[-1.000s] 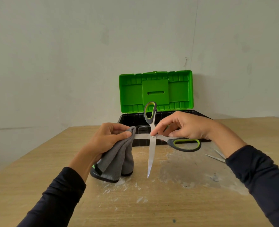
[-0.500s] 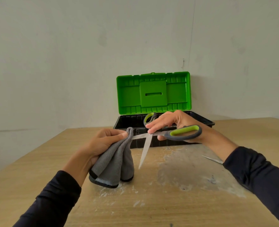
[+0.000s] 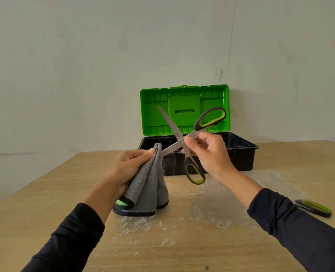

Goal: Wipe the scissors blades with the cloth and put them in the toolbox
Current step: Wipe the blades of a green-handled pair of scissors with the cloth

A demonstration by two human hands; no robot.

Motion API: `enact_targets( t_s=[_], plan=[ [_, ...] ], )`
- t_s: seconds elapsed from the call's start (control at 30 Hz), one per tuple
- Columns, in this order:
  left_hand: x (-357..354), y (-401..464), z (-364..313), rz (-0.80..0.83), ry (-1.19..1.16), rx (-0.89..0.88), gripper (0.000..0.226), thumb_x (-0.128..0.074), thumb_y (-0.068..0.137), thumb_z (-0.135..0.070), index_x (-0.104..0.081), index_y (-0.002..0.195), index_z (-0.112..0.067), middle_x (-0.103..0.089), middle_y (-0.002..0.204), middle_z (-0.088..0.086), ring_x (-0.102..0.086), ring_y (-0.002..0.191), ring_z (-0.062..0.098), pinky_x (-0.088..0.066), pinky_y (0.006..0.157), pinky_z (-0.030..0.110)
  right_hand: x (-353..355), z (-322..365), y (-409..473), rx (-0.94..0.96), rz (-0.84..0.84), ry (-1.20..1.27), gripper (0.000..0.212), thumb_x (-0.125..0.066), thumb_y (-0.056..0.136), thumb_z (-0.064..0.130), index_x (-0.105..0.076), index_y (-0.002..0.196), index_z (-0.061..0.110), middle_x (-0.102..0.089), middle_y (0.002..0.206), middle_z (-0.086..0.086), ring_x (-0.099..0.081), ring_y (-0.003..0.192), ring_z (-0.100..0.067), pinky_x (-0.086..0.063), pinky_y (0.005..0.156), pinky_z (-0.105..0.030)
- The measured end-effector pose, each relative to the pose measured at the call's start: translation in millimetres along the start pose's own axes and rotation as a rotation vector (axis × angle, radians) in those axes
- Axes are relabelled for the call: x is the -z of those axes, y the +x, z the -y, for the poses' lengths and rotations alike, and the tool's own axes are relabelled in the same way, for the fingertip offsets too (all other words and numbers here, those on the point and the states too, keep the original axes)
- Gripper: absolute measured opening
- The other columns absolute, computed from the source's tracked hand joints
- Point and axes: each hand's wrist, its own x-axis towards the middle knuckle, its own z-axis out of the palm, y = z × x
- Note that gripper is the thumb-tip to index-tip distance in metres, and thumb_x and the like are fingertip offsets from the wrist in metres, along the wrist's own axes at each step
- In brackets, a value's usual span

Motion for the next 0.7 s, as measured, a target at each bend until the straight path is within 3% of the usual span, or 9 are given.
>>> enact_targets(
  t_s=[0.1,0.2,0.33,0.47,0.7],
  plan=[
    [0,0,0,-0.149,0.031,-0.041,0.026,-0.065,0.08,-0.032,-0.072,0.087,-0.008,-0.07,0.081,0.011,-0.066,0.069,0.021,-0.054,0.058,0.029,-6,5,0,-0.192,-0.067,0.106,0.017,-0.061,0.089,0.012,-0.062,0.072,0.012,-0.069,0.074,-0.008,-0.072,0.063,-0.015,-0.059,0.06,-0.028],
    [2,0,-2,-0.346,0.042,-0.142,0.018,-0.065,0.082,-0.031,-0.071,0.087,-0.014,-0.07,0.08,0.002,-0.064,0.075,0.018,-0.053,0.065,0.029,-3,6,3,-0.315,-0.128,0.105,0.017,-0.063,0.089,0.013,-0.063,0.072,0.01,-0.068,0.071,-0.009,-0.07,0.058,-0.014,-0.056,0.056,-0.027],
    [-1,-1,-2,-0.517,0.251,-0.416,0.012,-0.07,0.079,-0.03,-0.072,0.089,-0.023,-0.072,0.083,-0.005,-0.067,0.081,0.013,-0.053,0.071,0.027,-2,7,-1,-0.352,-0.058,-0.024,0.017,-0.064,0.087,0.012,-0.067,0.071,0.009,-0.07,0.068,-0.006,-0.07,0.054,-0.013,-0.056,0.054,-0.024],
    [-19,-5,3,-0.446,0.488,-0.56,0.011,-0.071,0.08,-0.024,-0.072,0.09,-0.027,-0.069,0.078,-0.017,-0.066,0.072,-0.002,-0.051,0.066,0.01,-11,11,-5,-0.325,0.02,-0.025,0.016,-0.064,0.088,0.012,-0.067,0.073,0.01,-0.069,0.065,-0.003,-0.07,0.057,-0.014,-0.056,0.055,-0.026],
    [-21,-4,6,-0.22,0.451,-0.372,0.01,-0.065,0.084,-0.025,-0.074,0.089,-0.028,-0.071,0.08,-0.017,-0.065,0.07,-0.007,-0.047,0.059,0.008,-17,9,-10,-0.22,-0.016,-0.094,0.02,-0.063,0.088,0.013,-0.064,0.071,0.002,-0.071,0.07,-0.017,-0.071,0.062,-0.018,-0.058,0.064,-0.035]
  ],
)
